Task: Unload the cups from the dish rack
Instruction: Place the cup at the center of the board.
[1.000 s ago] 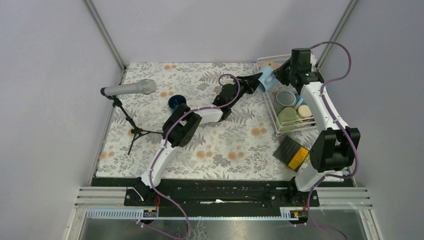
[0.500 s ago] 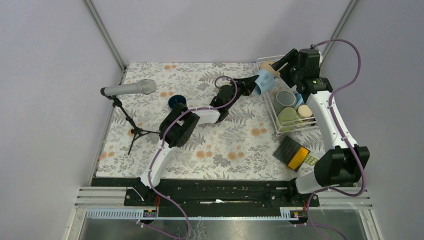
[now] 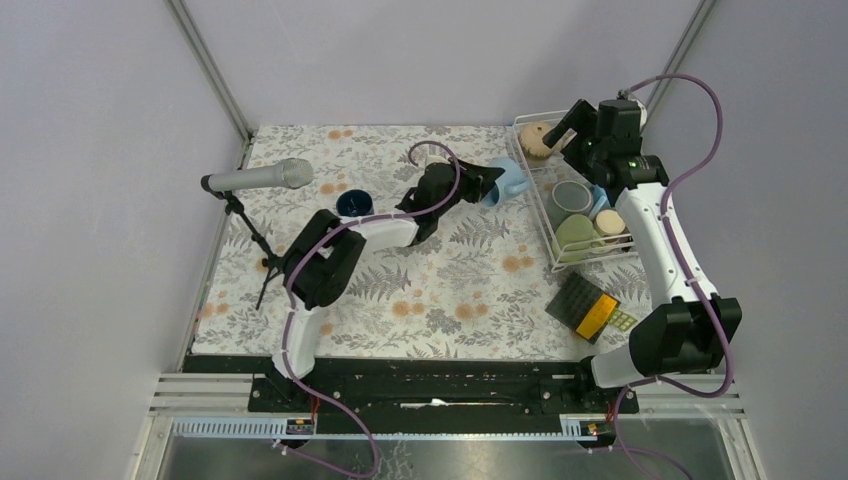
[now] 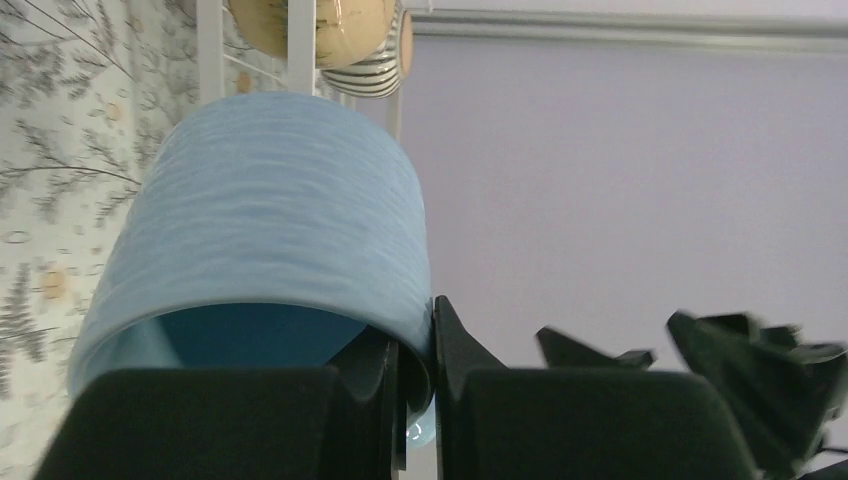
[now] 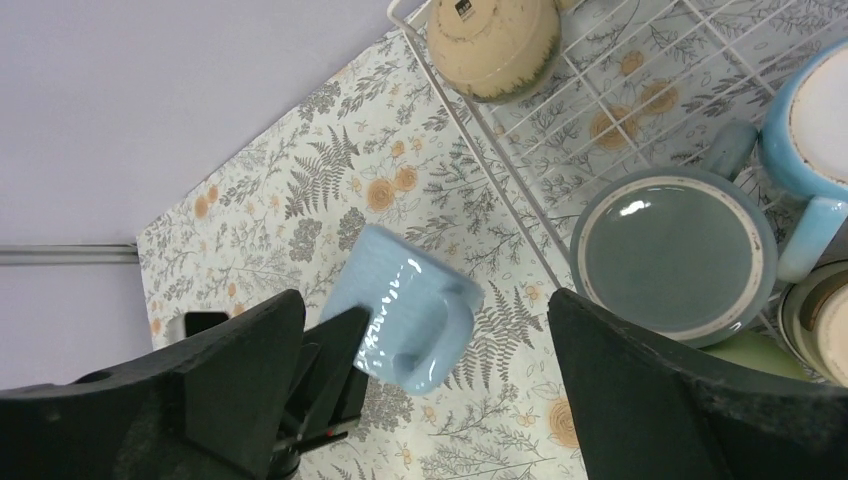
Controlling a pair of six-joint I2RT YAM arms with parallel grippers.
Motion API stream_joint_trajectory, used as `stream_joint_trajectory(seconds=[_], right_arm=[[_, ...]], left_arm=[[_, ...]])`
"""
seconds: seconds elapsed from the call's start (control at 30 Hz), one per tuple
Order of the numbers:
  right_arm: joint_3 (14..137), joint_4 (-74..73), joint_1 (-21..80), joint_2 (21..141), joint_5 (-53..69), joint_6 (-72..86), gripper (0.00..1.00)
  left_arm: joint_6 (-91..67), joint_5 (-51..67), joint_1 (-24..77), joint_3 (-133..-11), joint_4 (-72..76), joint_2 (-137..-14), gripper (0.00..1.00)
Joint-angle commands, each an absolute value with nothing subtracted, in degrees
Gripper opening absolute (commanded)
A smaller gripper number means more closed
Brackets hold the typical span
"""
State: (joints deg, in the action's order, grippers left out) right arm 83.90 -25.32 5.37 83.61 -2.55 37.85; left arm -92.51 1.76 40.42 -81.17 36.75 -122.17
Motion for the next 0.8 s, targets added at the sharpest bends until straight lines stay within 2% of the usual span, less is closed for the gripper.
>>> stream_joint_trajectory(seconds=[0.0, 0.2, 0.43, 0.6, 0.77], right_arm=[[87.42, -26.07, 5.88, 84.77, -4.32, 35.16, 1.0], [89.34, -26.55, 5.89, 87.26, -3.94, 34.44, 1.0], [90.35, -26.54, 5.87, 89.16, -2.6, 34.28, 1.0], [90.59, -26.19, 5.85, 90.19, -1.38, 34.7, 1.0], [90.26, -25.52, 5.95, 90.53, -0.16, 35.14, 1.0]], left_arm=[[-78.21, 3.58, 40.99, -80.72, 35.76, -110.98, 0.0], [-57.96, 0.2, 42.89, -80.74, 16.39, -105.39, 0.0], [-37.07, -10.65, 43.31, -86.85, -6.0, -104.67, 0.0], [-26.75, -17.63, 42.68, -95.73, -22.1, -108.76, 0.0], [-21.21, -19.77, 40.31, -105.23, -32.83, -114.95, 0.0]])
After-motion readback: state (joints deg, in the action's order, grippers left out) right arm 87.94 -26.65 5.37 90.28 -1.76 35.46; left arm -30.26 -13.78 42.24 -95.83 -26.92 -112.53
